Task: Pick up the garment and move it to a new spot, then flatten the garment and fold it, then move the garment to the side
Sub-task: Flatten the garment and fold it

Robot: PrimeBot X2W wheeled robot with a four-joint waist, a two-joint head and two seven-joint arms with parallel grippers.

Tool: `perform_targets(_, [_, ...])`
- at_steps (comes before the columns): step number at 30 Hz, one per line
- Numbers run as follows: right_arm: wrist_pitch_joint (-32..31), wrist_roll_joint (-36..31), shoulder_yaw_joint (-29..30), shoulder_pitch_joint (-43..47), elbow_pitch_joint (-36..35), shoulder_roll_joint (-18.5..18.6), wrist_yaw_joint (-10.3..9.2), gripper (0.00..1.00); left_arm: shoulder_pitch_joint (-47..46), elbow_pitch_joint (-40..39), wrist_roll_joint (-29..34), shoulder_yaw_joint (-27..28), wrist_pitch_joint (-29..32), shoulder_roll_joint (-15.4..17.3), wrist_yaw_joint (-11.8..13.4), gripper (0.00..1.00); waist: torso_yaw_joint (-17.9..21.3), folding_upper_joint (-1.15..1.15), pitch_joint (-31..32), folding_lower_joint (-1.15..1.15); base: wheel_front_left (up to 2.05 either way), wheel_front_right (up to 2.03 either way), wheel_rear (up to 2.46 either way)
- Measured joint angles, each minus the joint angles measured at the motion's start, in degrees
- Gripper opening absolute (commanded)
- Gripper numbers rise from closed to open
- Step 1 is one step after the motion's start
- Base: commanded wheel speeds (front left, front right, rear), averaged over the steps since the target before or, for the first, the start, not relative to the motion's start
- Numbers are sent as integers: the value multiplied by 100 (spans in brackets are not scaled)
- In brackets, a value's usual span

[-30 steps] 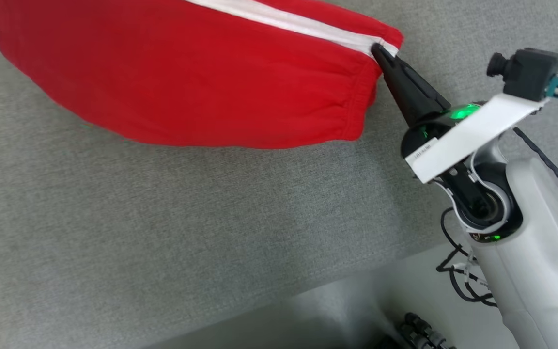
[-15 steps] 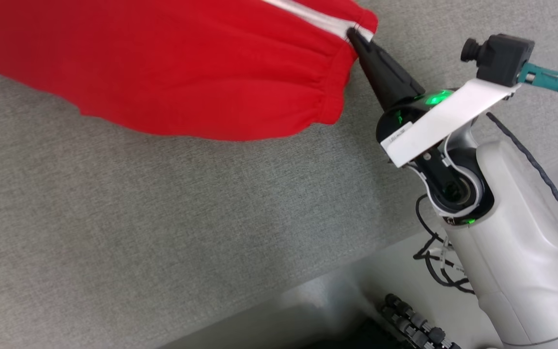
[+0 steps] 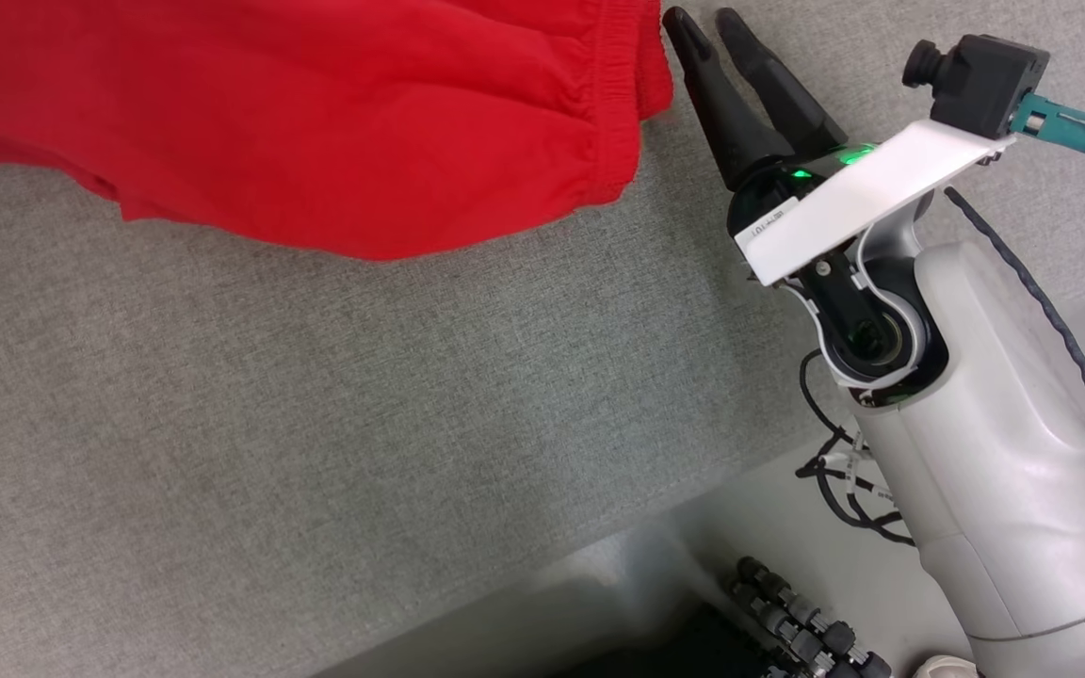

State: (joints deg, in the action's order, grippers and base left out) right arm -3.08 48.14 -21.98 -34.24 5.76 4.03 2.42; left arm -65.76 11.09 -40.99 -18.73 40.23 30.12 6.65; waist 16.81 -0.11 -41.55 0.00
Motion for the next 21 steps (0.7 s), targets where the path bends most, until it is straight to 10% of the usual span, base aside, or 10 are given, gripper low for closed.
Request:
perform_targets(2, [4, -18, -8, -53, 47, -2, 0, 100, -25, 110, 19, -16, -1, 0, 0, 8, -7, 0, -3, 0, 0, 0, 0])
perform_targets(4, [49, -20, -19, -84, 85, -4, 0, 100, -52, 159, 46, -20, -93, -7, -1, 93, -14, 0, -2, 0, 0, 0, 0])
perform_targets(5, [54, -21, -19, -90, 104, -3, 1, 100, -88, 177, 47, -20, -127, -21, -1, 100, -18, 0, 1, 0, 0, 0, 0])
perform_targets(21, [695, -318, 110, 30, 255, 164, 60, 100, -175, 487, -408, 91, -989, -888, -312, 100, -209, 0, 358, 0, 0, 0, 0])
